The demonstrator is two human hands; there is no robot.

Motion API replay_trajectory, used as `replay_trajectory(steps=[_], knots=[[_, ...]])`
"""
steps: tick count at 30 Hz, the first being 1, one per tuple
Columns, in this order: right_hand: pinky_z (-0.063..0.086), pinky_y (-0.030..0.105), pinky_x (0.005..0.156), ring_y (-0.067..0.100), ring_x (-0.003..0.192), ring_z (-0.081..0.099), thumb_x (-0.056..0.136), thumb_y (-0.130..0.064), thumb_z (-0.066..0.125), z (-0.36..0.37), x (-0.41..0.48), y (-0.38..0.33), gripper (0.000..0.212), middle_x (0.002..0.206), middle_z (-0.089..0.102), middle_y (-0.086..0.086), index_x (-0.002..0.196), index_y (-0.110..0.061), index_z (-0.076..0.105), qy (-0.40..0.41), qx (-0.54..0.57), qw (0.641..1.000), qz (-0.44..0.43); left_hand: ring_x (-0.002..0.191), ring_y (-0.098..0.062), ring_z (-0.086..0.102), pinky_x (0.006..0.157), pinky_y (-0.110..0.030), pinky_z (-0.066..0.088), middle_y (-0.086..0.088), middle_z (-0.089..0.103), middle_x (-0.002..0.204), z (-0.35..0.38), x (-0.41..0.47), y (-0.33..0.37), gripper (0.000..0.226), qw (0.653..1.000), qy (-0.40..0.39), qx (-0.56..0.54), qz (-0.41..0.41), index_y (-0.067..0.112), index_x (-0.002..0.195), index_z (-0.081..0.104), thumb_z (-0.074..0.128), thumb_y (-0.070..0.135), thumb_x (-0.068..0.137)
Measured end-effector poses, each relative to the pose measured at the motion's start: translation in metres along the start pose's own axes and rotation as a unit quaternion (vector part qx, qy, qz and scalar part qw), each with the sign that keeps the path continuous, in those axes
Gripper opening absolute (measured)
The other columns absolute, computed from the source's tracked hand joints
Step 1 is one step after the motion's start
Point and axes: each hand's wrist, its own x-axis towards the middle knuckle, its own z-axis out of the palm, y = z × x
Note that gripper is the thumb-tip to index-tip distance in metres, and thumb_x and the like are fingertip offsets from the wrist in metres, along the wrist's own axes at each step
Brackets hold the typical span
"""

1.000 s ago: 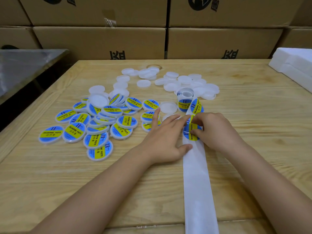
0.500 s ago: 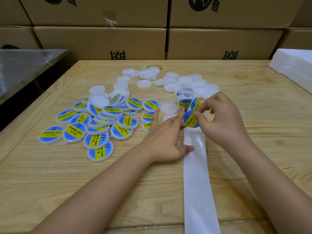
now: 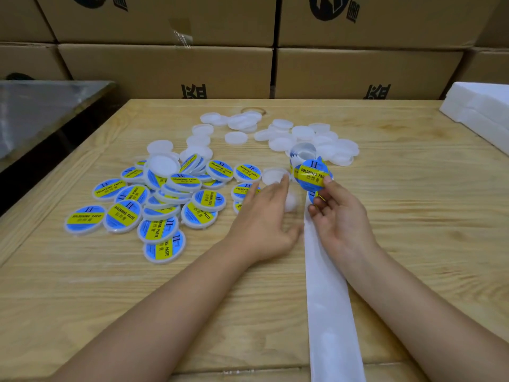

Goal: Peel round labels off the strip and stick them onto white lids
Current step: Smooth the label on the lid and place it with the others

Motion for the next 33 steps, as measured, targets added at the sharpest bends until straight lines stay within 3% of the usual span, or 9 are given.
replay_trajectory(steps=[2, 5, 10, 14, 17, 19, 21, 27, 33], knots=[[0.038, 0.019, 0.06, 0.008, 0.058, 0.043, 0.091, -0.016, 0.056, -0.002, 0.001, -0.001, 0.01, 0.069, 0.047, -0.003, 0.081, -0.017, 0.057, -0.001, -0.004, 1.0, -0.009, 0.136, -0.017, 0.032, 0.115, -0.031, 0.005, -0.007, 0.043, 0.144, 0.0, 0.002, -0.001, 0.059, 0.998, 0.028, 0.042, -0.028, 0.01, 0.139, 0.039, 0.054, 0.036, 0.088], [0.039, 0.019, 0.061, 0.009, 0.059, 0.044, 0.09, -0.017, 0.057, -0.003, 0.002, -0.002, 0.012, 0.069, 0.048, -0.003, 0.079, -0.017, 0.057, -0.001, 0.0, 1.0, -0.016, 0.106, -0.023, 0.054, 0.101, -0.029, 0.028, -0.005, 0.064, 0.107, -0.001, 0.006, -0.004, 0.025, 0.994, 0.053, 0.087, -0.034, 0.014, 0.102, 0.065, 0.05, 0.031, 0.091], [0.041, 0.02, 0.065, 0.009, 0.065, 0.048, 0.091, -0.014, 0.055, -0.004, 0.004, -0.001, 0.008, 0.073, 0.053, -0.001, 0.084, -0.017, 0.059, -0.036, -0.001, 0.999, -0.031, 0.097, -0.028, 0.057, 0.079, -0.035, 0.036, -0.007, 0.068, 0.097, -0.005, 0.007, -0.004, 0.02, 0.993, 0.091, 0.036, -0.071, 0.011, 0.1, 0.063, 0.05, 0.024, 0.093], [0.039, 0.021, 0.062, 0.009, 0.066, 0.047, 0.091, -0.006, 0.054, -0.005, 0.002, 0.0, 0.013, 0.079, 0.054, -0.001, 0.095, -0.017, 0.059, -0.078, -0.021, 0.994, -0.071, 0.089, -0.036, 0.058, 0.072, -0.042, 0.041, -0.013, 0.068, 0.092, -0.01, 0.006, 0.0, 0.021, 0.985, 0.145, -0.034, -0.088, 0.008, 0.102, 0.058, 0.046, 0.025, 0.097], [0.039, 0.02, 0.06, 0.005, 0.069, 0.052, 0.09, -0.003, 0.055, -0.005, 0.001, 0.002, 0.029, 0.088, 0.06, -0.003, 0.114, -0.019, 0.056, -0.1, -0.096, 0.984, -0.111, 0.082, -0.035, 0.055, 0.067, -0.039, 0.039, 0.002, 0.058, 0.079, -0.014, 0.003, 0.0, 0.012, 0.97, 0.158, -0.165, -0.084, 0.012, 0.094, 0.049, 0.041, 0.02, 0.098], [0.04, 0.021, 0.061, 0.007, 0.074, 0.054, 0.089, -0.002, 0.056, -0.005, 0.0, 0.004, 0.042, 0.1, 0.064, 0.001, 0.128, -0.017, 0.048, -0.107, -0.124, 0.98, -0.116, 0.078, -0.03, 0.055, 0.069, -0.041, 0.043, 0.01, 0.052, 0.075, -0.017, 0.002, 0.0, 0.012, 0.952, 0.147, -0.253, -0.092, 0.017, 0.088, 0.041, 0.036, 0.021, 0.099], [0.04, 0.021, 0.059, 0.006, 0.075, 0.055, 0.089, -0.003, 0.058, -0.003, -0.001, 0.006, 0.046, 0.106, 0.065, 0.004, 0.129, -0.019, 0.044, -0.112, -0.162, 0.972, -0.126, 0.079, -0.024, 0.06, 0.075, -0.043, 0.049, 0.009, 0.06, 0.074, -0.019, 0.001, -0.002, 0.015, 0.932, 0.131, -0.323, -0.097, 0.018, 0.086, 0.042, 0.035, 0.024, 0.098], [0.045, 0.016, 0.059, 0.0, 0.062, 0.054, 0.087, 0.007, 0.056, -0.003, 0.001, 0.01, 0.046, 0.084, 0.055, -0.002, 0.126, -0.015, 0.045, -0.104, -0.215, 0.955, -0.173, 0.075, -0.019, 0.054, 0.08, -0.044, 0.047, 0.004, 0.056, 0.072, -0.017, 0.004, -0.006, 0.017, 0.909, 0.087, -0.394, -0.105, 0.018, 0.082, 0.047, 0.04, 0.031, 0.09], [0.037, 0.02, 0.044, 0.007, 0.044, 0.043, 0.087, 0.005, 0.057, -0.002, 0.001, 0.01, 0.053, 0.076, 0.053, -0.001, 0.134, -0.011, 0.04, -0.112, -0.17, 0.971, -0.122, 0.072, -0.027, 0.067, 0.081, -0.045, 0.053, -0.004, 0.063, 0.076, -0.017, 0.008, -0.006, 0.018, 0.884, 0.1, -0.434, -0.14, 0.015, 0.088, 0.052, 0.039, 0.017, 0.1]])
